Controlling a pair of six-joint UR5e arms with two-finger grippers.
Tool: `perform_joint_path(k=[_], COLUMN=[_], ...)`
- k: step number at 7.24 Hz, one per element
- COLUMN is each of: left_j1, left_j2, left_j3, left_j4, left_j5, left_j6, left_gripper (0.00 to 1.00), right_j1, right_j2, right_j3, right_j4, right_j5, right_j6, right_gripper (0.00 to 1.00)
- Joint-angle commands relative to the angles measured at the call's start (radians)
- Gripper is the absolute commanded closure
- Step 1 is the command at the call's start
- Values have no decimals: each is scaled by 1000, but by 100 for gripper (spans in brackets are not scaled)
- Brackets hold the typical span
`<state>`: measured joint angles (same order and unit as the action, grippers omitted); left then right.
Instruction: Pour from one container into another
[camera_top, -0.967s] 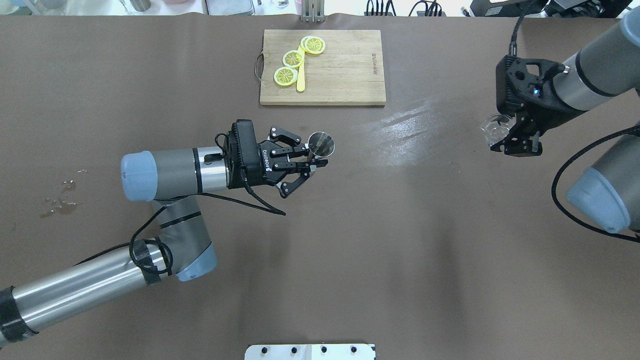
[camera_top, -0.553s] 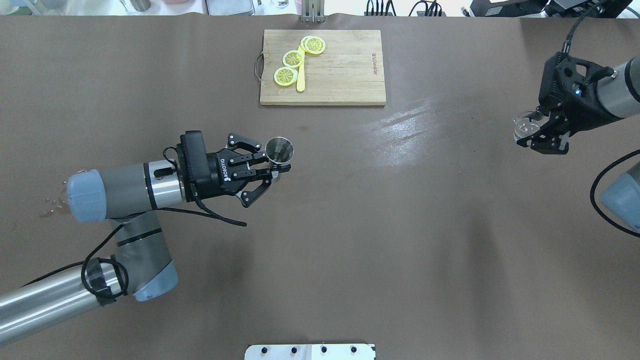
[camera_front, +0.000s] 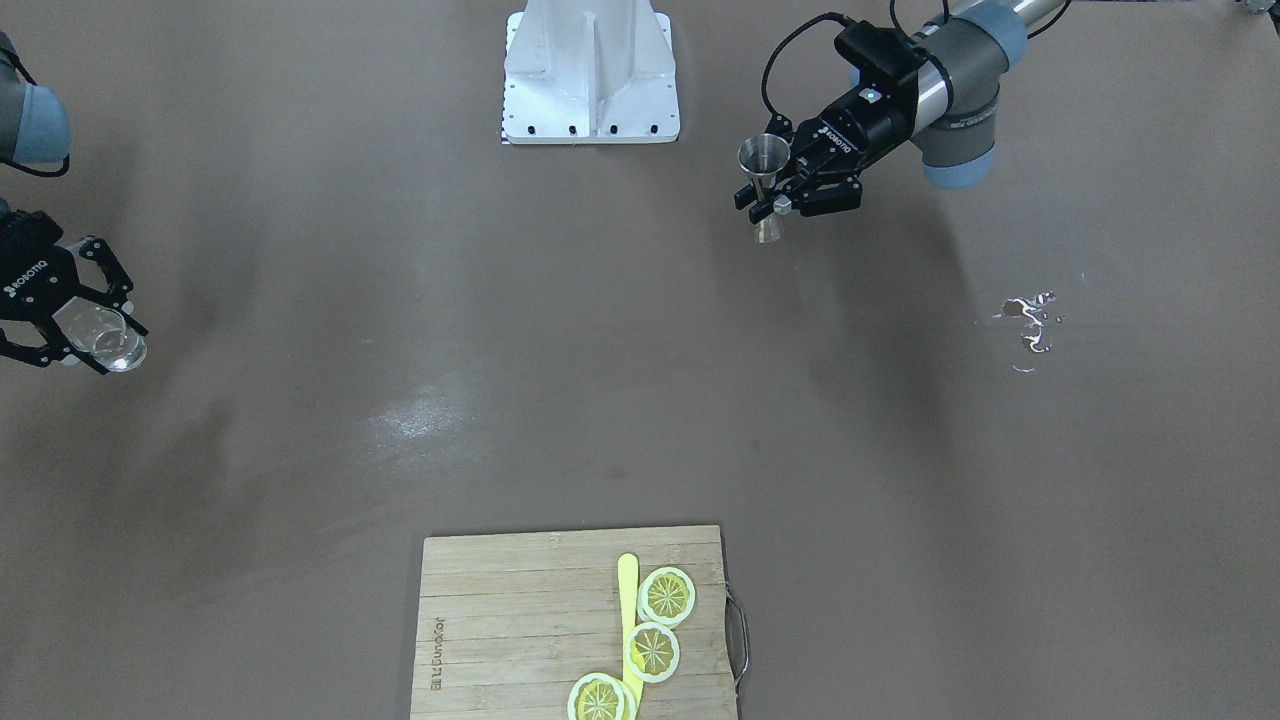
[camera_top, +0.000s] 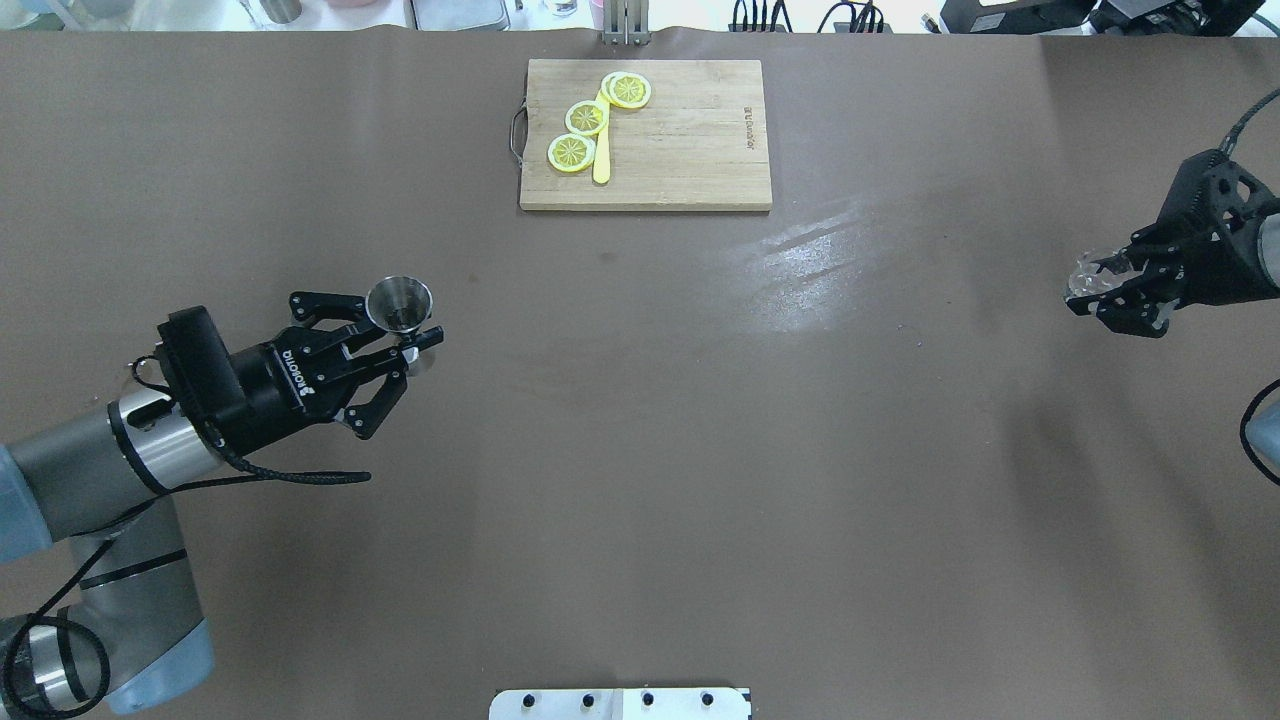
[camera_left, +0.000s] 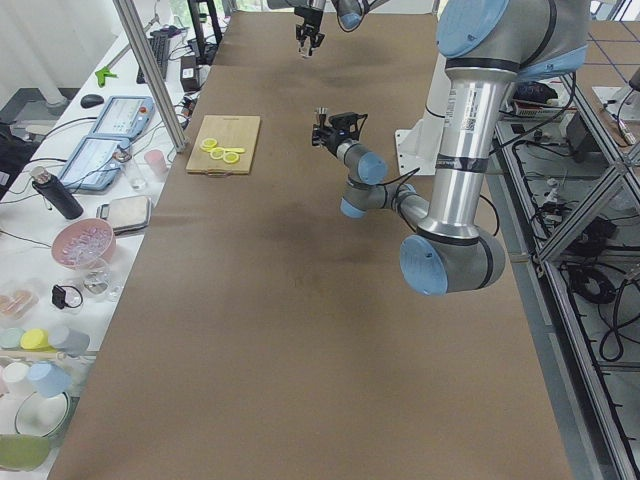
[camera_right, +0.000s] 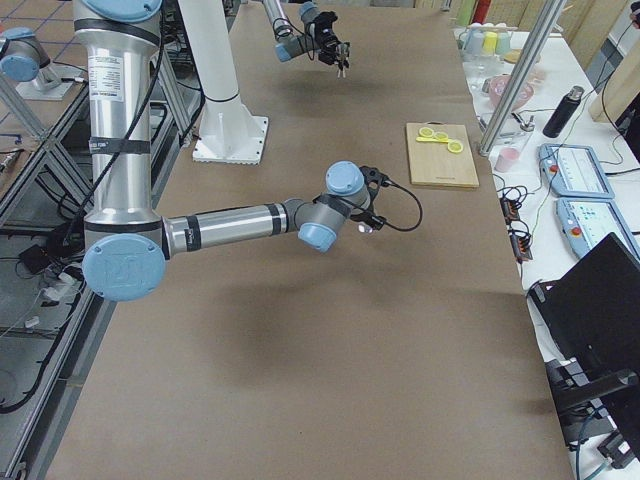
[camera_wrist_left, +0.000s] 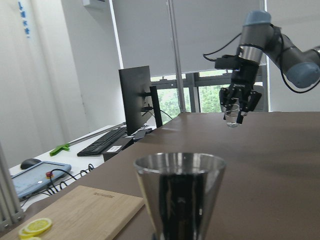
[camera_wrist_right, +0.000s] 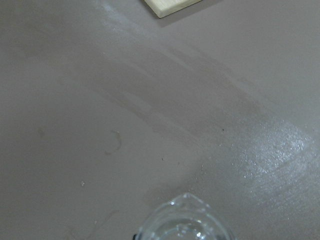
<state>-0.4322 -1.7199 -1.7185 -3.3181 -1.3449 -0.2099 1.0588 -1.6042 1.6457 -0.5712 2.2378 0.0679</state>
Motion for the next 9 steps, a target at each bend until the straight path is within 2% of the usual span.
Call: perform_joint_path(k=[1, 4, 6, 7, 9], left_j1=[42, 90, 119, 125, 128], left_j2=[43, 65, 80, 80, 79], left_j3=[-35, -35, -35, -35, -41], left_j4=[-1, 24, 84, 150, 379], left_j5=[236, 561, 767, 785, 861], left_j6=[0, -3, -9, -137, -377], left_gripper=[100, 100, 100, 100, 100], right_j1=[-3, -3, -17, -28, -65], right_j2=[6, 10, 10, 10, 12], right_j3=[-191, -325, -363, -389, -431], right_j4=[321, 515, 578, 608, 662], right_j5=[-13, -66, -92, -108, -147], right_j6=[207, 216, 216, 216, 216], right_gripper=[100, 100, 100, 100, 100])
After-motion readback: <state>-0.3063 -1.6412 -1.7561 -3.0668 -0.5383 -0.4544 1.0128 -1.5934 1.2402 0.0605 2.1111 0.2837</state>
